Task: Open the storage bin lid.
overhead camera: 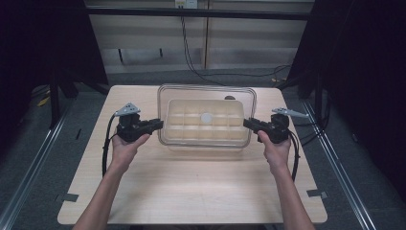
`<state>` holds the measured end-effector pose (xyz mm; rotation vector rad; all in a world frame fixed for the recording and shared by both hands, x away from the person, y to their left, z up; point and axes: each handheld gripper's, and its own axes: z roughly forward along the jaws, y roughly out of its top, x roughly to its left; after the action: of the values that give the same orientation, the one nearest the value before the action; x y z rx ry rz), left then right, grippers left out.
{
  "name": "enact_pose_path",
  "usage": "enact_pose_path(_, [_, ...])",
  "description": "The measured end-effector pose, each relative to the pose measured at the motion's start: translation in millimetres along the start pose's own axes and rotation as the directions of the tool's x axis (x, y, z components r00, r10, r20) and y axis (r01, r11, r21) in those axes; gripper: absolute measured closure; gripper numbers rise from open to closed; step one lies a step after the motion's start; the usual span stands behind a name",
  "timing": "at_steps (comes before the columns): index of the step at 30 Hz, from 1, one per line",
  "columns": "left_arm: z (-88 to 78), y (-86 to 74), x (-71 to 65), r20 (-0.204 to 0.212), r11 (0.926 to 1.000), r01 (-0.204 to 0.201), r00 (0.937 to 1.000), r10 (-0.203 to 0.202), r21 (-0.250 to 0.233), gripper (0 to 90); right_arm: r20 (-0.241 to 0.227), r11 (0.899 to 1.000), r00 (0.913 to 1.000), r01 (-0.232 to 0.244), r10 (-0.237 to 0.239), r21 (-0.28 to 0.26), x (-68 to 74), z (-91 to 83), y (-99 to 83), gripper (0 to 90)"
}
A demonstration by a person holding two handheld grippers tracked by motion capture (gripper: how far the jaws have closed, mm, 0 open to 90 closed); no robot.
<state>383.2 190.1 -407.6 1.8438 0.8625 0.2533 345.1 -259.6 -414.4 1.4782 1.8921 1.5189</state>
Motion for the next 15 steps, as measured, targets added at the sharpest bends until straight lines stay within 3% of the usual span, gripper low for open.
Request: enact_pose_path(15, [-5.8, 0.6, -5.3, -0.001, 1.0, -0.003, 1.0, 0.003, 0.007, 77.2, -0.025, 1.0, 0.9997, 0.0, 0.0, -0.027, 5.0, -11.8, 8.9, 68.8])
